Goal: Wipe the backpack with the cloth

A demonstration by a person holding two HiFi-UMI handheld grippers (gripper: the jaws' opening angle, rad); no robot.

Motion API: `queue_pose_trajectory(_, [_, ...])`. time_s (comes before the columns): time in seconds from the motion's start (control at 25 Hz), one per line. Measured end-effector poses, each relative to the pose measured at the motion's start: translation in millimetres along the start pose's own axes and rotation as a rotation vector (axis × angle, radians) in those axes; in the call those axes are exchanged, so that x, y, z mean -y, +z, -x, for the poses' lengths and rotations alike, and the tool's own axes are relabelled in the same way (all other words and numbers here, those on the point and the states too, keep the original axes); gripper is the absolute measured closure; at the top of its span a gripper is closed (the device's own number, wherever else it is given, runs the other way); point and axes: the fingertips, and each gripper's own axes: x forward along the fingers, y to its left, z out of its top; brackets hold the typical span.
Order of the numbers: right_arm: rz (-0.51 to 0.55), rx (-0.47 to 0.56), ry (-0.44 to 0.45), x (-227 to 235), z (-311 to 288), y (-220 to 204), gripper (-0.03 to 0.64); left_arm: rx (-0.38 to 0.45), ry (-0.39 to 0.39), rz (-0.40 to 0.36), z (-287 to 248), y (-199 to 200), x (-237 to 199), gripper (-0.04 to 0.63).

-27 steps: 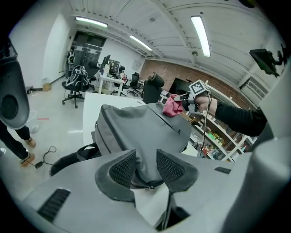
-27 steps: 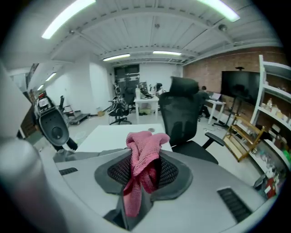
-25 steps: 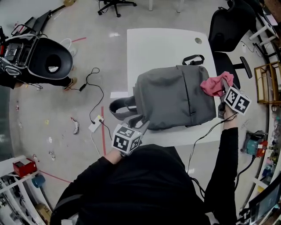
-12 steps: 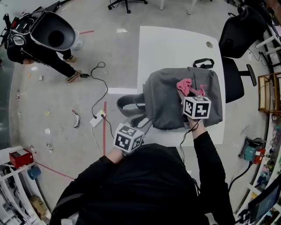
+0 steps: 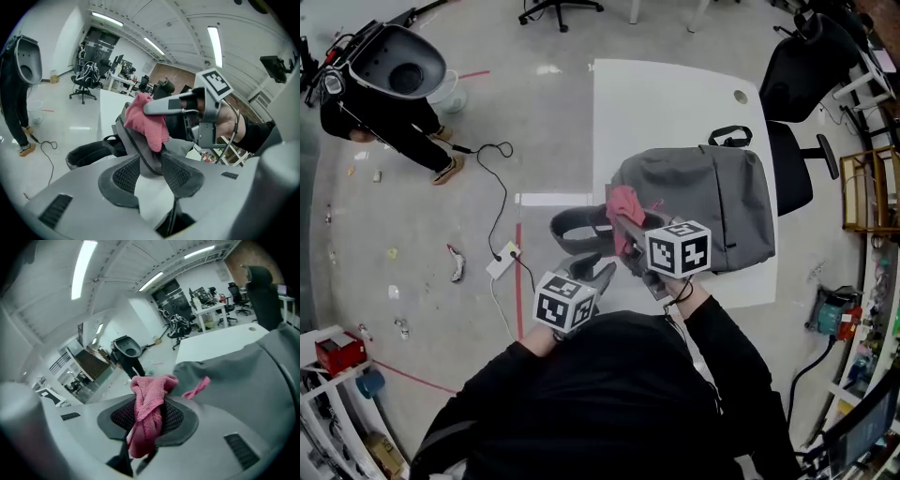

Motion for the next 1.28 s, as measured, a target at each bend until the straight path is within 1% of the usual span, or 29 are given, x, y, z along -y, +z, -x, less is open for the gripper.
queue_pose_trajectory(0.08, [-0.080, 0.028, -0.107, 51, 23, -5, 0.503, -0.008, -0.022, -0.014, -2, 1, -1, 0.439])
queue_pose_trajectory(0.16, [-0.128, 0.058, -0.253, 108, 61, -8, 0.503, -0.018, -0.046, -0.032, -4, 2, -2, 0.439])
queue_pose_trajectory(0.24, [-0.124, 0.077, -0.433, 165, 111, -9, 0.503, -0.032, -0.072, -0.052, -8, 2, -2, 0.439])
queue_pose_trajectory(0.32, [-0.105, 0.105, -0.612, 210, 171, -4, 0.503, -0.043, -0.102, -0.067, -12, 3, 0, 0.439])
queue_pose_trajectory(0.4, [-0.075, 0.152, -0.782, 239, 236, 8, 0.503, -0.048, -0.132, -0.081, -13, 4, 3, 0.439])
queue_pose_trajectory(0.48, [-0.042, 0.210, -0.931, 253, 298, 24, 0.503, -0.052, -0.152, -0.094, -12, 3, 3, 0.439])
queue_pose_trajectory(0.52, [-0.034, 0.243, -0.989, 256, 323, 31, 0.502, -0.054, -0.157, -0.099, -11, 2, 2, 0.439])
queue_pose_trajectory(0.56, [-0.037, 0.277, -1.027, 257, 341, 37, 0.503, -0.056, -0.161, -0.102, -10, 2, 0, 0.439])
queue_pose_trajectory(0.6, [-0.050, 0.308, -1.043, 256, 351, 40, 0.503, -0.056, -0.163, -0.103, -9, 1, -2, 0.439])
queue_pose_trajectory(0.68, [-0.084, 0.330, -1.020, 255, 345, 38, 0.503, -0.055, -0.166, -0.101, -7, 1, -7, 0.439])
queue_pose_trajectory(0.72, [-0.093, 0.314, -0.993, 253, 330, 32, 0.503, -0.055, -0.168, -0.101, -5, 1, -9, 0.439])
queue_pose_trajectory(0.8, [-0.104, 0.256, -0.924, 245, 285, 15, 0.503, -0.055, -0.170, -0.100, -2, 0, -11, 0.439])
queue_pose_trajectory(0.88, [-0.117, 0.209, -0.833, 223, 231, 0, 0.503, -0.053, -0.169, -0.095, 2, 0, -14, 0.439])
queue_pose_trajectory(1.0, [-0.125, 0.135, -0.669, 169, 149, -21, 0.503, -0.048, -0.157, -0.072, 9, -1, -23, 0.439])
queue_pose_trajectory(1.12, [-0.151, 0.067, -0.462, 101, 80, -39, 0.503, -0.039, -0.144, -0.042, 10, -4, -34, 0.439])
queue_pose_trajectory(1.2, [-0.155, 0.032, -0.335, 56, 48, -45, 0.503, -0.022, -0.147, -0.017, 10, -4, -38, 0.439])
queue_pose_trajectory(1.28, [-0.152, 0.018, -0.227, 15, 29, -46, 0.503, 0.017, -0.166, 0.015, 13, 1, -39, 0.439])
